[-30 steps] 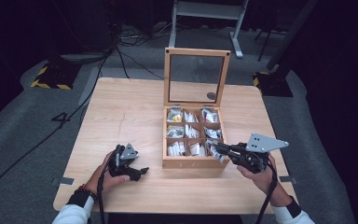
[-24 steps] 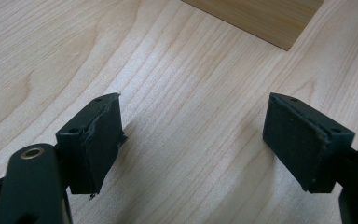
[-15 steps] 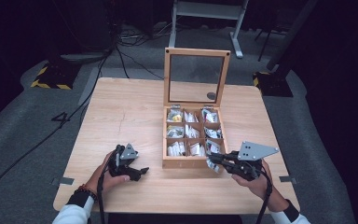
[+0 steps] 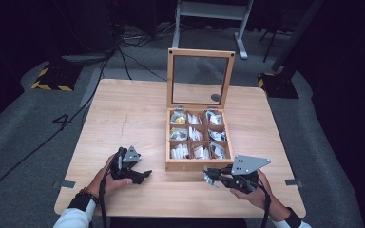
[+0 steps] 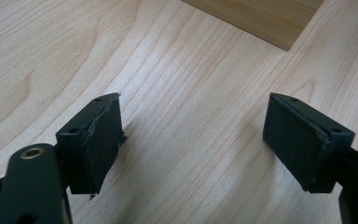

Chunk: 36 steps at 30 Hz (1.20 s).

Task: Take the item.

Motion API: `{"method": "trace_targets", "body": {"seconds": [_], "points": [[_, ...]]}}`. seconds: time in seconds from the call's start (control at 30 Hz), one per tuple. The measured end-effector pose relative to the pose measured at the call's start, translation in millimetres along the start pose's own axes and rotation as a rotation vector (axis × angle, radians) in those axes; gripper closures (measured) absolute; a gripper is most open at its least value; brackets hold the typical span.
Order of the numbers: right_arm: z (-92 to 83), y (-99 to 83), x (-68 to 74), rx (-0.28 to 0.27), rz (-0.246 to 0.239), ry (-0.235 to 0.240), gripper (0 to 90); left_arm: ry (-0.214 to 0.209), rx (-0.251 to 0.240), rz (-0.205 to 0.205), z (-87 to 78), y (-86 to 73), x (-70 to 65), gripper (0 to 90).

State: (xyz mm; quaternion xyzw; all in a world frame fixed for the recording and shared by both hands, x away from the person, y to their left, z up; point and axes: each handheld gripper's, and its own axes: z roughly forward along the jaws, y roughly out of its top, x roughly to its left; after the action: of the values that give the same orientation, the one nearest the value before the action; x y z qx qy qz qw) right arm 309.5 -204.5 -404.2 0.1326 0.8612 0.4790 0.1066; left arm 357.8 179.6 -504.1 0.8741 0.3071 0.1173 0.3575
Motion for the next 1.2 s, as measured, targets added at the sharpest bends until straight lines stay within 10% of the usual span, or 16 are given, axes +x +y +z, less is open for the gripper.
{"method": "trace_targets", "body": {"seconds": [1.2], "points": [[51.4,-34.8,-1.3,0.206,-0.02,-0.003,85.7,0.0,0.001,-0.001,0.0,0.0,0.0,20.3]]}}
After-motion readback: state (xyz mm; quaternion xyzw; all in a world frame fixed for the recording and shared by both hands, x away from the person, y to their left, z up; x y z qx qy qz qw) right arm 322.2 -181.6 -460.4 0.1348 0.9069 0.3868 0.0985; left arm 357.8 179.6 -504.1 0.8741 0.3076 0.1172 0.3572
